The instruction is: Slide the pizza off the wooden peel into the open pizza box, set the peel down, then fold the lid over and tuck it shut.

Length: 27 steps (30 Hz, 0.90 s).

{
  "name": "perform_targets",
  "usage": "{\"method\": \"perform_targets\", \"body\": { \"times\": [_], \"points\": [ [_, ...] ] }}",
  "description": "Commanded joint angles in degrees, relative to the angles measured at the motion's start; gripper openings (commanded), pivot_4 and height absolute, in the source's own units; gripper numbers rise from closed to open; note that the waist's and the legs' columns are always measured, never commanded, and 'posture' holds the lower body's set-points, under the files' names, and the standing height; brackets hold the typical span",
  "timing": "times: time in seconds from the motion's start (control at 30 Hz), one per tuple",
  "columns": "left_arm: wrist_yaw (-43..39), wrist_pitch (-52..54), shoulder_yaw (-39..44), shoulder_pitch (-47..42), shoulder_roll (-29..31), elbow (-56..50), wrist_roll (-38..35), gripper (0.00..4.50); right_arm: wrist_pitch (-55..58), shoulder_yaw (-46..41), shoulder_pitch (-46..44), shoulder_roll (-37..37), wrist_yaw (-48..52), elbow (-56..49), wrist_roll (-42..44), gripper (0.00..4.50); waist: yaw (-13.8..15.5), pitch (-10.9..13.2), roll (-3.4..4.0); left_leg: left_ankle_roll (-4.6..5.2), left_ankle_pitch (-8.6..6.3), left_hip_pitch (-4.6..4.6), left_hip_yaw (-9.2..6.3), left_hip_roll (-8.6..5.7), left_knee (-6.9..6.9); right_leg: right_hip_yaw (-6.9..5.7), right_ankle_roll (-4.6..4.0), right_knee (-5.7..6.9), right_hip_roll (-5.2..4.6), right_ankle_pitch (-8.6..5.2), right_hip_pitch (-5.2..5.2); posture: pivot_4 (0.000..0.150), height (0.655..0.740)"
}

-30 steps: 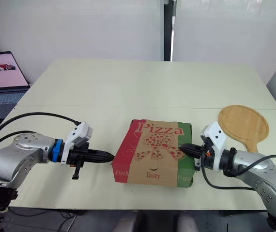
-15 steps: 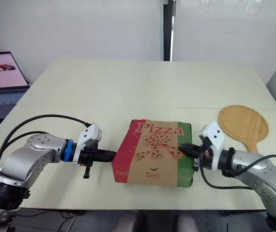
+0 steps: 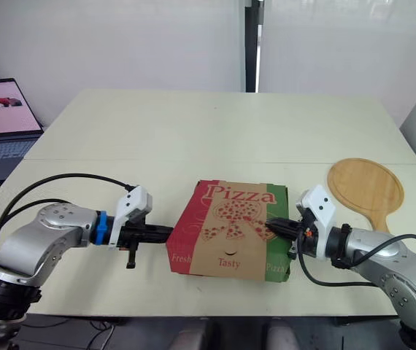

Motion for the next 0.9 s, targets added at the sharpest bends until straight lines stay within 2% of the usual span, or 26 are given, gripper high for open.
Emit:
{"method": "perform_targets", "body": {
  "times": [0.03,0.17,0.4,0.9],
  "points": [
    [-0.8,0.8,3.2,0.5,1.5,-0.7,-1.8,0.03,-1.1,-0.5,-0.3,-0.2,0.2,-1.6,0.1,0.0,0.0,0.0,0.0,0.0,0.0,0.0,0.0,0.0,0.0,0.0,0.0,0.0,0.0,0.0,0.0,0.15,0.7281],
    [-2.7,1.1,4.0,1.5,3.1,-1.3,-2.8,0.03,-1.2,-0.5,-0.1,-0.4,0.4,-1.6,-0.1,0.0,0.0,0.0,0.0,0.0,0.0,-0.01,0.0,0.0,0.0,0.0,0.0,-0.01,-0.01,0.0,0.0,0.15,0.7281],
    [-3.1,3.9,3.6,0.5,1.2,-2.8,-6.5,0.03,-1.4,-0.3,0.2,-0.5,0.8,-1.6,-0.3,0.0,0.0,0.0,0.0,0.0,0.0,-0.01,0.0,-0.01,0.01,0.0,0.0,-0.01,-0.01,0.0,0.01,0.15,0.7281],
    [-1.9,0.4,-2.5,-0.2,-2.5,-1.5,-1.6,0.03,-2.9,1.6,0.2,-0.8,0.7,-2.1,-3.3,0.0,0.0,0.0,0.0,0.0,0.0,-0.01,0.01,-0.01,0.01,0.0,0.0,0.0,-0.01,0.0,0.02,0.15,0.7281]
  ]
}}
